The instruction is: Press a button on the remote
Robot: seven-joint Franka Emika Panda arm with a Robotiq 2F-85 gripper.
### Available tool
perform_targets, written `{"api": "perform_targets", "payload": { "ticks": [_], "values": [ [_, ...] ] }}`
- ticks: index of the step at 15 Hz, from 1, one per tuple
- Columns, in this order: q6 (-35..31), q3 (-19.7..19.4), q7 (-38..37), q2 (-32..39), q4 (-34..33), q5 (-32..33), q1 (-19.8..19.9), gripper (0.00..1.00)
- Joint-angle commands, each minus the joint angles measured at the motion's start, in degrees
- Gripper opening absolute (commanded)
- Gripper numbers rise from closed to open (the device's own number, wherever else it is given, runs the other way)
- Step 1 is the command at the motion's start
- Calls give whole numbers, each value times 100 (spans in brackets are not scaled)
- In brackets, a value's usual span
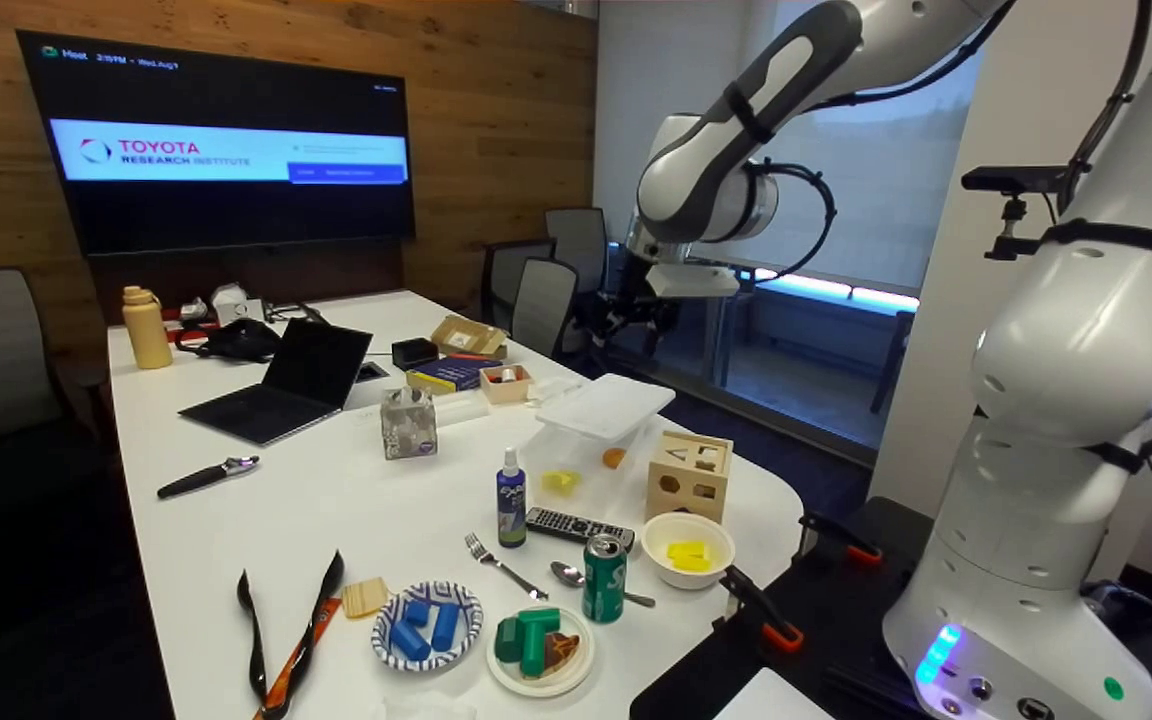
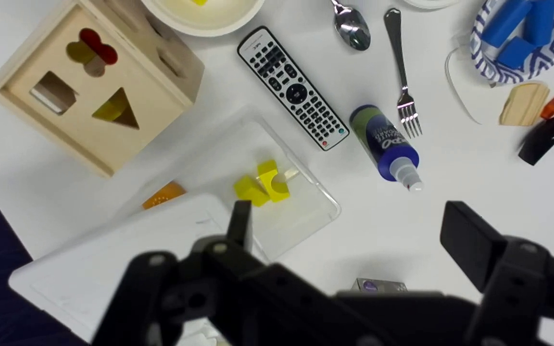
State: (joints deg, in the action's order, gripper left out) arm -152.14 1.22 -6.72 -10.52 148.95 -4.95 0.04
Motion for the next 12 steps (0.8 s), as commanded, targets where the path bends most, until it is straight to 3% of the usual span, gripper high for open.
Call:
{"api": "perform_targets", "payload": {
  "ticks": [1, 7, 12],
  "values": [
    [-582, 304, -1121, 516, 140, 640, 151, 100],
    [-784, 137, -3861, 1416, -33, 3043, 55, 100],
    [-1161, 19, -5389, 2141, -279, 4467, -36, 100]
  ]
}}
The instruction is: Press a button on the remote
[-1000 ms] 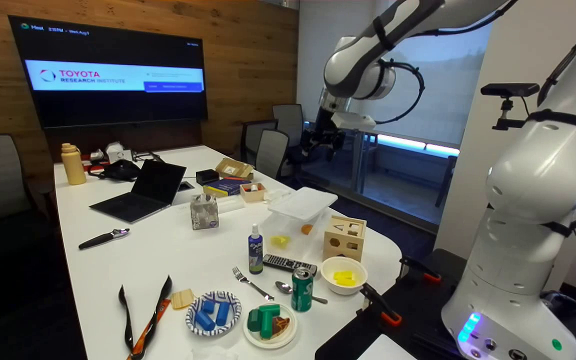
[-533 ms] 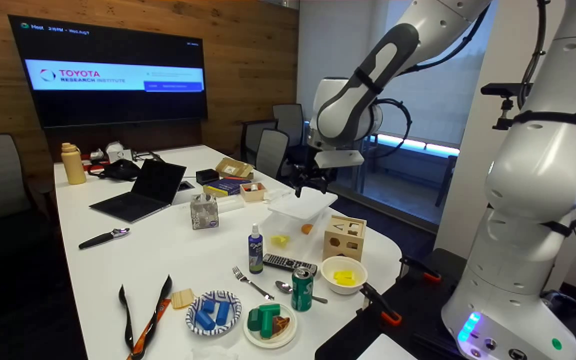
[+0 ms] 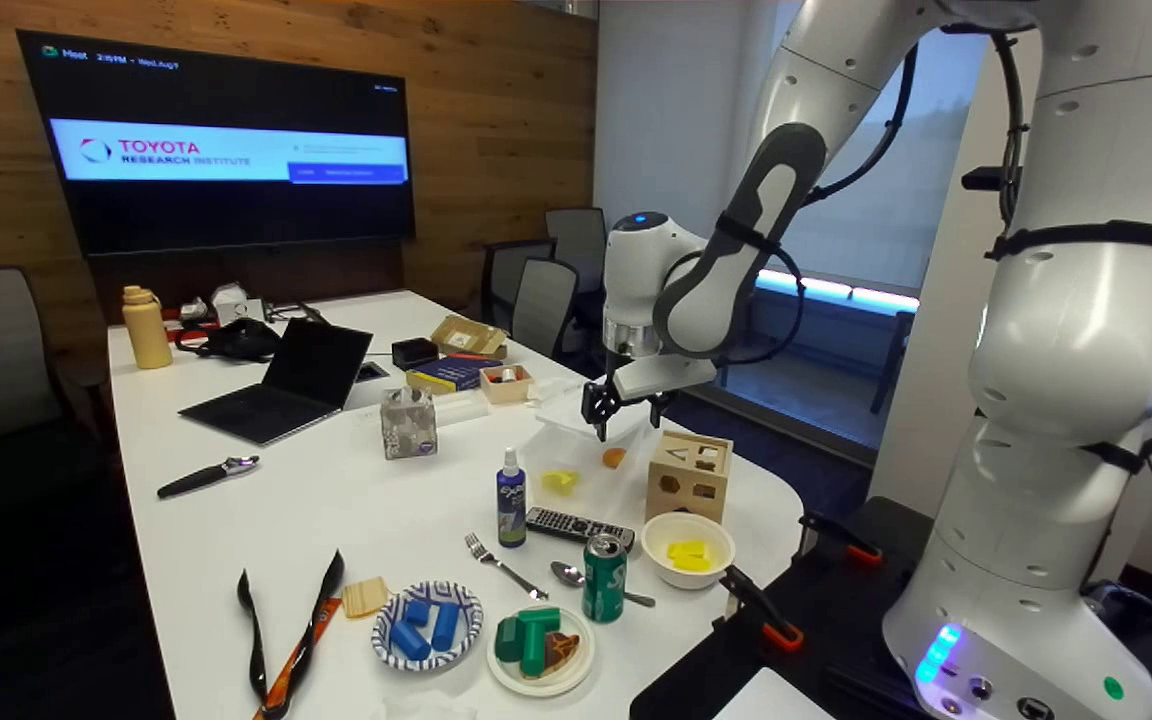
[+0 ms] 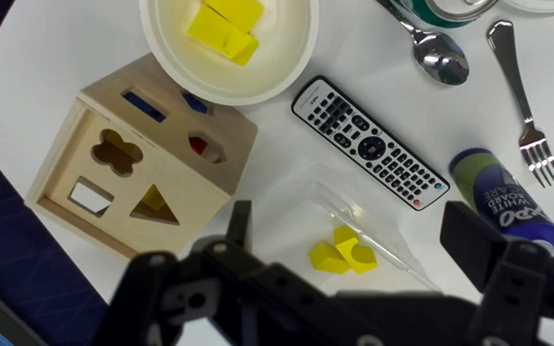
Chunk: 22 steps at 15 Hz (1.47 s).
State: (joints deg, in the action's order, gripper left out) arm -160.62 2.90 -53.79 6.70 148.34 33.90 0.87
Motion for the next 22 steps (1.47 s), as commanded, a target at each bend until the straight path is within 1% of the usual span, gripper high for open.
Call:
{"api": "perform_targets", "payload": {
  "ticks": [1, 3, 5, 7, 8, 11, 13, 16, 18, 19, 20, 21, 22],
  "values": [
    [-476, -209, -950, 552, -272, 867, -142, 100],
    [-918, -441, -1537, 838, -412, 1527, -220, 100],
    [-1325, -779, -2107, 1141, -608, 2146, -354, 100],
    [-1690, -1103, -2547, 1482, -856, 2595, -491, 100],
    [-1852, -1222, -2688, 1683, -994, 2721, -545, 100],
    [-2280, -1433, -2896, 2245, -1331, 2768, -678, 100],
    [-2397, -1531, -2964, 2529, -1497, 2670, -843, 100],
    [-2350, -1721, -3235, 2874, -1709, 2587, -1215, 100],
    [-2358, -1965, -3495, 3144, -1902, 2570, -1549, 100],
    [-2461, -2110, -3645, 3297, -2005, 2571, -1706, 75],
    [-2501, -2268, -3794, 3431, -2094, 2565, -1883, 72],
    [-2566, -2430, -3931, 3563, -2185, 2560, -2061, 66],
    [-2593, -2550, -4044, 3700, -2266, 2532, -2198, 56]
  ]
}}
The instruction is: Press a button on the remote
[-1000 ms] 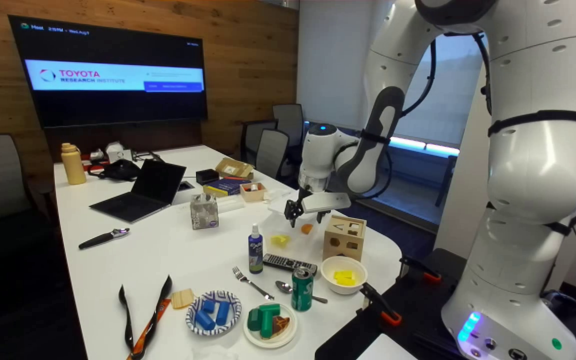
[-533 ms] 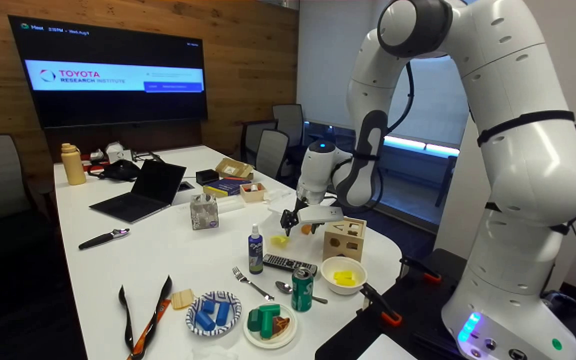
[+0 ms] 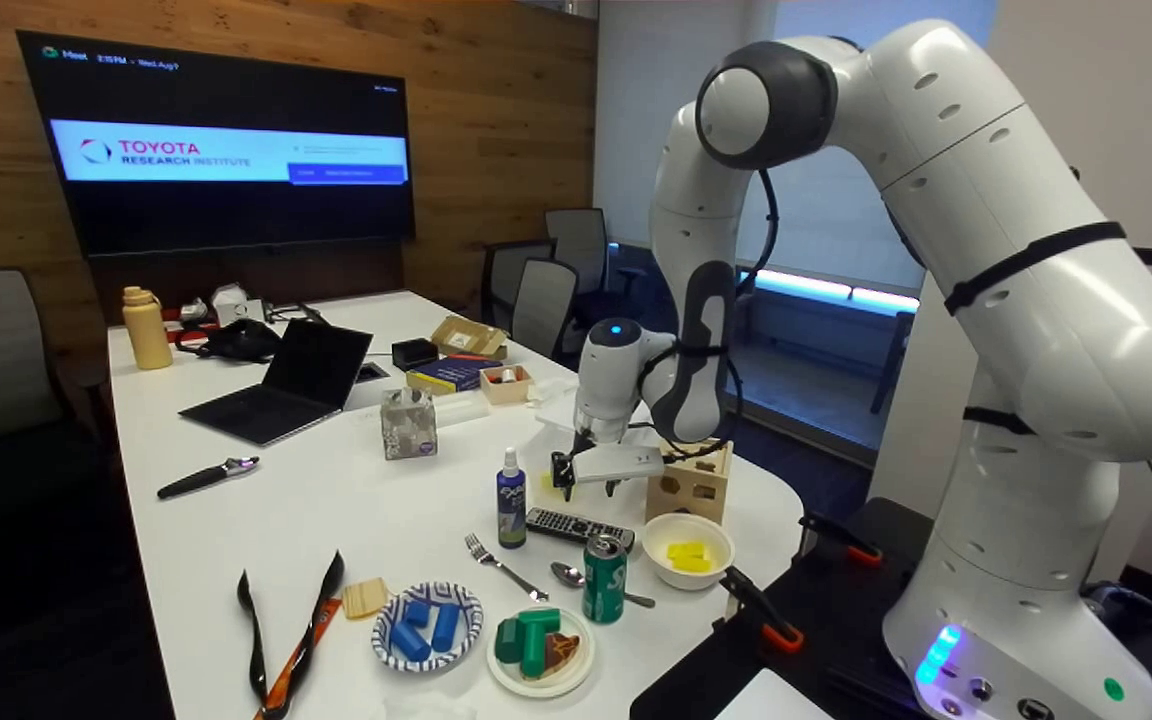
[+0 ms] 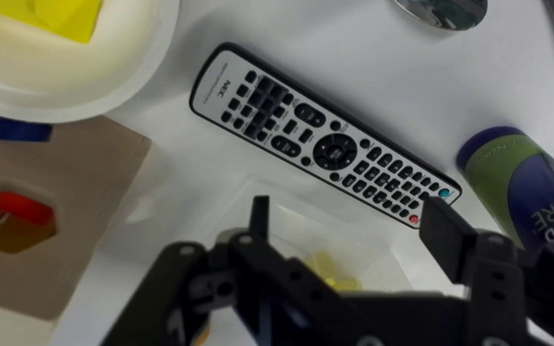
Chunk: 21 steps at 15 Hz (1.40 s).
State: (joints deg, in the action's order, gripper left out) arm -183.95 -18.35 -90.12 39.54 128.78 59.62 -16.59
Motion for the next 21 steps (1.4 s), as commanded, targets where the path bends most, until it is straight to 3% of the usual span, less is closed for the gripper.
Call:
{"api": "perform_targets", "payload": {
  "ticks": [1, 7, 14, 21],
  "values": [
    [-346, -553, -514, 590, -416, -64, -564, 49],
    [-867, -792, -700, 1329, -744, -478, -833, 3],
    [-1091, -822, -566, 1733, -946, -969, -912, 0],
    [-881, -216, -480, 1771, -985, -842, -289, 0]
  ]
}}
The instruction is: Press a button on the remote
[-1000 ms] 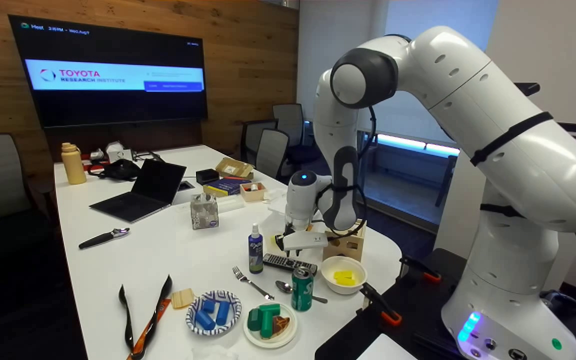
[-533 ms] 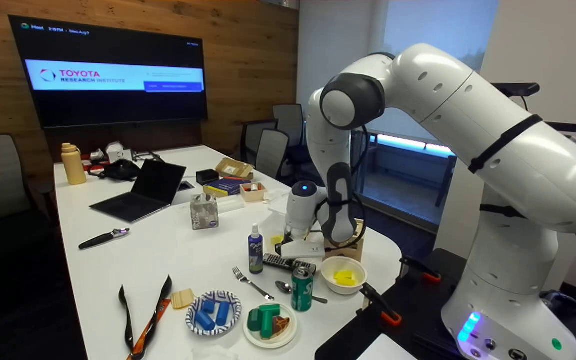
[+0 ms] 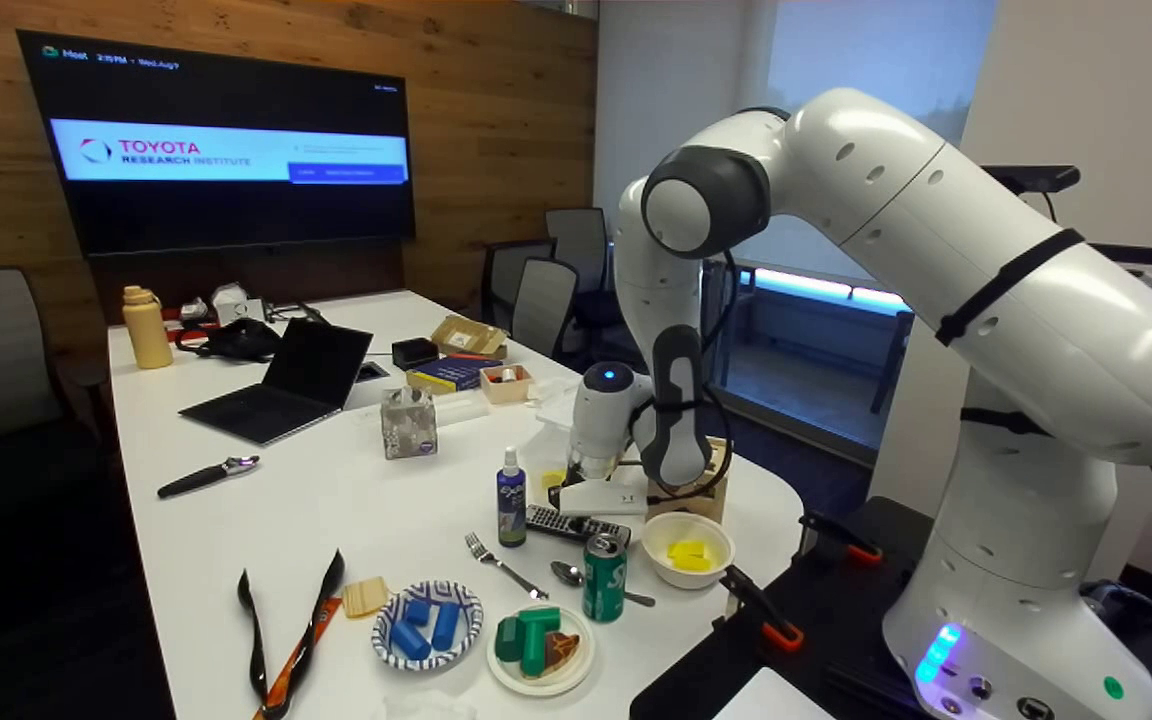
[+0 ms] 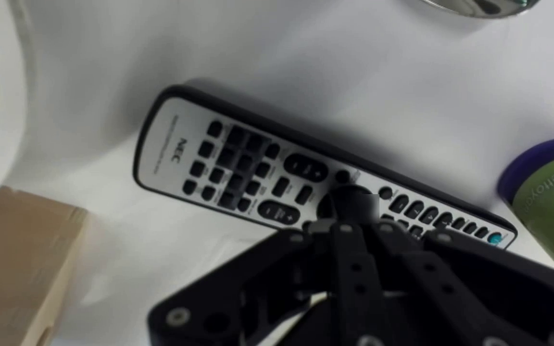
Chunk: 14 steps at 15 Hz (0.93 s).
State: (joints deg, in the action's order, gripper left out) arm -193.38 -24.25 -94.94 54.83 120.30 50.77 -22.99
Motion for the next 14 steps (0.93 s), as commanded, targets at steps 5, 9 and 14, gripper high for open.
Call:
{"api": "perform_targets", "payload": {
  "ticks": [5, 9, 14],
  "values": [
    [275, 388, 47, -144, 25, 76, 357, 0],
    [555, 479, 170, -724, 308, 334, 227, 0],
    [1675, 755, 242, -1831, 742, 662, -1, 0]
  ]
}}
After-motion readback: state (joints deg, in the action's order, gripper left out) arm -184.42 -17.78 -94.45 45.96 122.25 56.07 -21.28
